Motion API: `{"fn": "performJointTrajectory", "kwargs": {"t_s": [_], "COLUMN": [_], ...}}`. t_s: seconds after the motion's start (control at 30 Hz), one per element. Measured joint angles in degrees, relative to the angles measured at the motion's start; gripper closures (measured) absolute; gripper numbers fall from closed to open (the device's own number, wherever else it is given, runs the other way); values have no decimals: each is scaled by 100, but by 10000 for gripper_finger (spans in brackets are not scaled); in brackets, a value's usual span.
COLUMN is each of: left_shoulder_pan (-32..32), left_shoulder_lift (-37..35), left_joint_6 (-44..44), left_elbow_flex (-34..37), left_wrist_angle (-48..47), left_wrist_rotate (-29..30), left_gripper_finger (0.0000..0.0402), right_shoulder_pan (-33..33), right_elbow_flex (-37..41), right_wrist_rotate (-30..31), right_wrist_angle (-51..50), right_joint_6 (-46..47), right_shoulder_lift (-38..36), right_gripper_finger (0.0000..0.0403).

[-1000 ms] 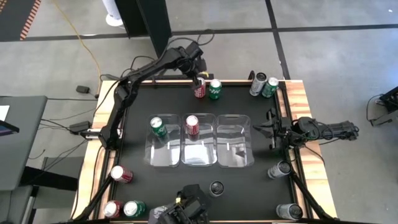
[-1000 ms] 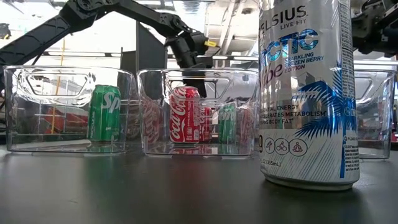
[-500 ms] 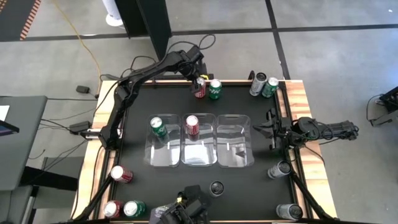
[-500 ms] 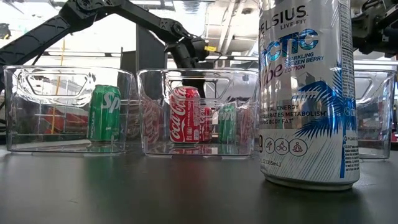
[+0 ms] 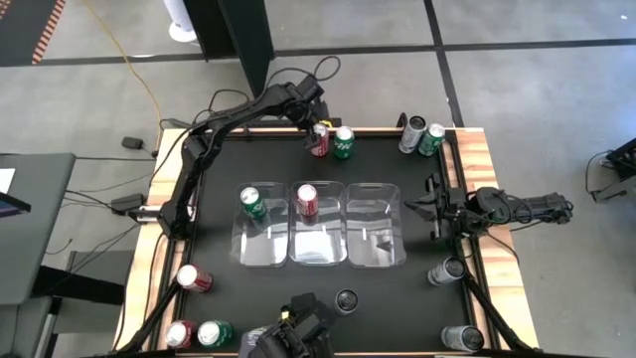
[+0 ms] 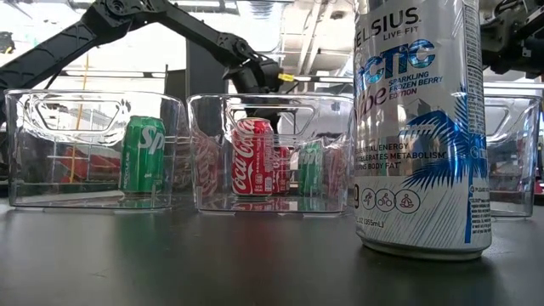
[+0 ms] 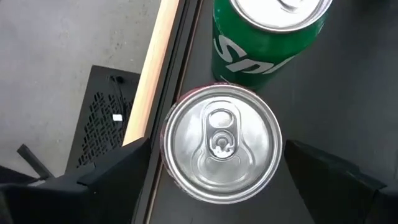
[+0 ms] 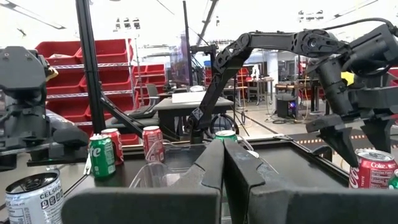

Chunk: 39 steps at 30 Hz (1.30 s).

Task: Sort soda cans
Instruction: Put the top red soda can into the middle transparent bin

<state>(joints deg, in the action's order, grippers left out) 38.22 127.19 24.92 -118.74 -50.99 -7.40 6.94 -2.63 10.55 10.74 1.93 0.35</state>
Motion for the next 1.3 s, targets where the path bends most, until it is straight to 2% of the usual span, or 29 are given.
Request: {"fn": "performJointTrajectory", "kwargs": {"t_s": [0.5,0.87,1.13,1.3], "left_shoulder_pan": [11,9,-18,-81], "left_shoulder_lift": [513,518,518,404], "left_joint_6": [-172,-178,-283,-293], "left_elbow_flex": [4,2,2,5], "left_wrist_angle": [260,525,447,189], "left_wrist_rotate": [-198,-264,-229,7], "left_gripper_finger": [38,105,105,105], "right_shoulder_pan": [7,6,7,7], "right_elbow_flex": [0,0,0,-1], "right_wrist_rotate": [-1,0,0,0], "right_wrist_angle": [-26,-48,-46,-46], "right_joint_6": [-27,-48,-46,-46], "right_shoulder_lift": [-1,-1,-1,-1], "right_gripper_finger": [374,374,374,374]}}
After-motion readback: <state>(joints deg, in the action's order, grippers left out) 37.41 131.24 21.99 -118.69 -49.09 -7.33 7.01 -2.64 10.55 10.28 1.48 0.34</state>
